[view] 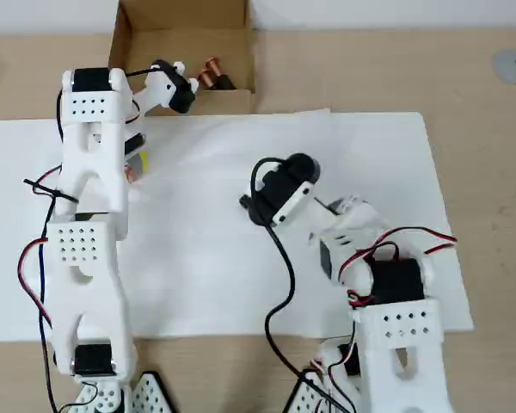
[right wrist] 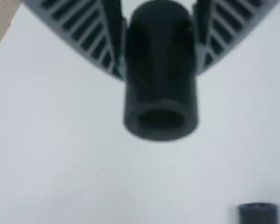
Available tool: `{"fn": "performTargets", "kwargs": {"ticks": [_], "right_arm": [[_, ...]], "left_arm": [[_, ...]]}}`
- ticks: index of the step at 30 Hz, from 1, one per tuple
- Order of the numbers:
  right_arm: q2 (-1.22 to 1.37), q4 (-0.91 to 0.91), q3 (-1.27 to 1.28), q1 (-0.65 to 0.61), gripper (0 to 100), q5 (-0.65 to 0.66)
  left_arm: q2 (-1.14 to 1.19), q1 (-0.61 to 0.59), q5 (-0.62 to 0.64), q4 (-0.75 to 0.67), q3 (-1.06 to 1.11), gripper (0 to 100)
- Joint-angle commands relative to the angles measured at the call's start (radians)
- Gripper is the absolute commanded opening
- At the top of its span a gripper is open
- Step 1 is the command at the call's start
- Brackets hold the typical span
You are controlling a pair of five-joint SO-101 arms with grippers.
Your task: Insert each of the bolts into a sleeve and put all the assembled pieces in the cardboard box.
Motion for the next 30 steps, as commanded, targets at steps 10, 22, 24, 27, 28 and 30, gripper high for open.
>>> {"fn": "performTargets", "kwargs": {"ticks": [10, 22, 24, 27, 28, 30], "right_arm": [[-0.015, -0.021, 0.024, -0.054, 1.2, -0.012], [-0.015, -0.051, 0.056, -0.048, 1.2, -0.008], [-0.015, -0.051, 0.054, -0.047, 1.2, -0.008], [-0.015, -0.051, 0.054, -0.047, 1.2, -0.008], [-0.016, -0.051, 0.056, -0.047, 1.2, -0.008], [-0.016, -0.051, 0.056, -0.047, 1.2, -0.008]], "left_arm": [[-0.019, -0.055, -0.18, 0.025, 0.066, 15], [-0.019, -0.081, -0.273, 0.025, 0.144, 20], [-0.01, -0.086, -0.273, 0.025, 0.147, 20], [-0.008, -0.086, -0.275, 0.025, 0.19, 20], [-0.008, -0.08, -0.273, 0.025, 0.209, 20], [-0.008, -0.074, -0.273, 0.025, 0.227, 20]]}}
